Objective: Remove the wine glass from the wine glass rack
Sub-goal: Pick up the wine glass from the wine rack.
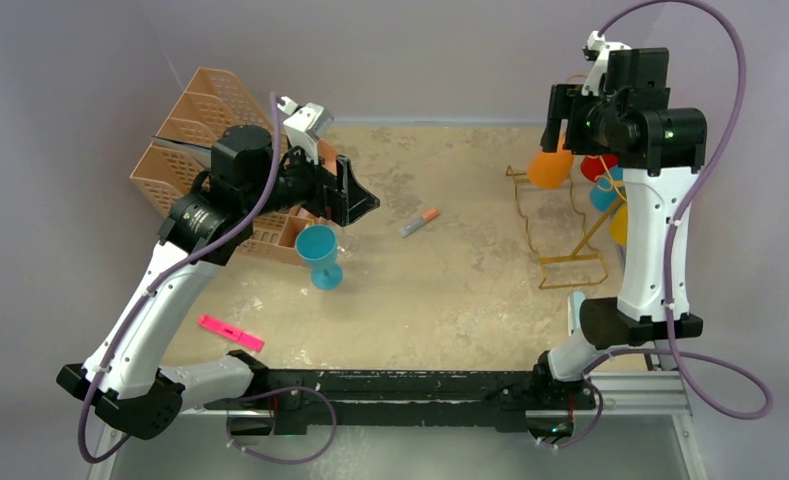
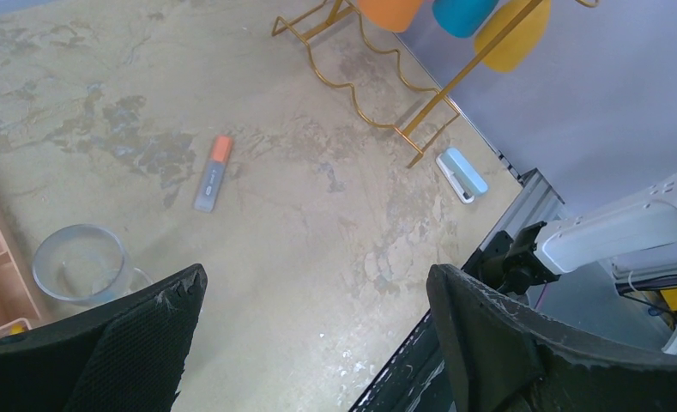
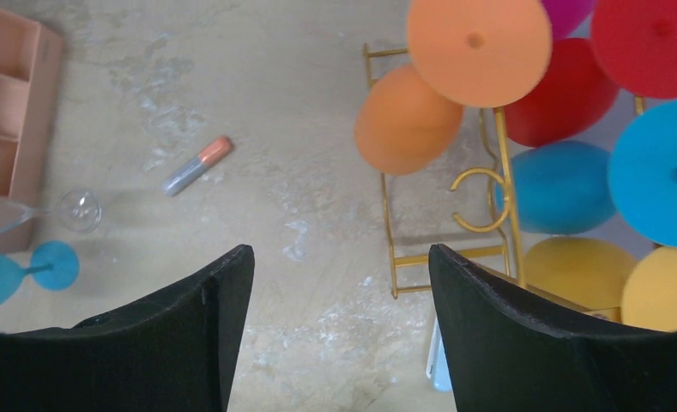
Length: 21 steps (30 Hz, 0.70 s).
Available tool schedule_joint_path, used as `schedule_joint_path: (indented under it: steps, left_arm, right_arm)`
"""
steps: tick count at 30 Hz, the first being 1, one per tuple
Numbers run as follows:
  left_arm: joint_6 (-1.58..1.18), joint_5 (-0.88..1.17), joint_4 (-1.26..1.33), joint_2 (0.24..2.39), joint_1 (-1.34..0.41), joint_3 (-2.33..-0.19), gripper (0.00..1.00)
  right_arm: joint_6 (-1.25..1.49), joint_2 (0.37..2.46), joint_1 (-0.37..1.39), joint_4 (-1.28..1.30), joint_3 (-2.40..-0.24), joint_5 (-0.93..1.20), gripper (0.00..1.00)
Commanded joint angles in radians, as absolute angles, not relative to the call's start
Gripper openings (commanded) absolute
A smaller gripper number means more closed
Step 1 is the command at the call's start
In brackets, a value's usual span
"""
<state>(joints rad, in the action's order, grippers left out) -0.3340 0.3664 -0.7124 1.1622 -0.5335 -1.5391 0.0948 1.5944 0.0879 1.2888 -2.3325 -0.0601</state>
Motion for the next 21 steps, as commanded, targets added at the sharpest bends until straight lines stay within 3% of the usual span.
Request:
schedule_joint_path:
  steps: [1, 4, 7, 12, 16, 21]
  left_arm:
    - [-0.342, 0.394, -0.694, 1.146, -0.537, -1.527, 0.99]
    - [-0.345, 0.405, -0.690, 1.148, -0.536, -1.527, 0.99]
    - [-0.350, 0.430, -0.690, 1.153, -0.536, -1.527, 0.99]
    - [-0.360, 0.438, -0.690, 1.157, -0.537, -1.523, 0.99]
    - [-0.364, 0.440, -0.692, 1.154, -0.537, -1.523, 0.99]
    - [-0.362, 0.409, -0.699, 1.150, -0.537, -1.523, 0.99]
  right_arm:
    - [0.081, 1.623, 0.034, 1.274, -2.388, -0.128, 0.76]
    - [0.086, 1.670, 0.002, 1.265, -2.456, -0.106, 0.77]
    - [0.068, 1.743, -0.038, 1.281, -2.567, -0.083, 0.85]
    - [0.161, 1.786, -0.124, 1.217, -2.547, -0.008, 0.92]
    - [0.259, 1.796, -0.205, 1.150, -2.503, 0.107, 0.79]
    - [0.332, 1.812, -0.254, 1.096, -2.475, 0.191, 0.70]
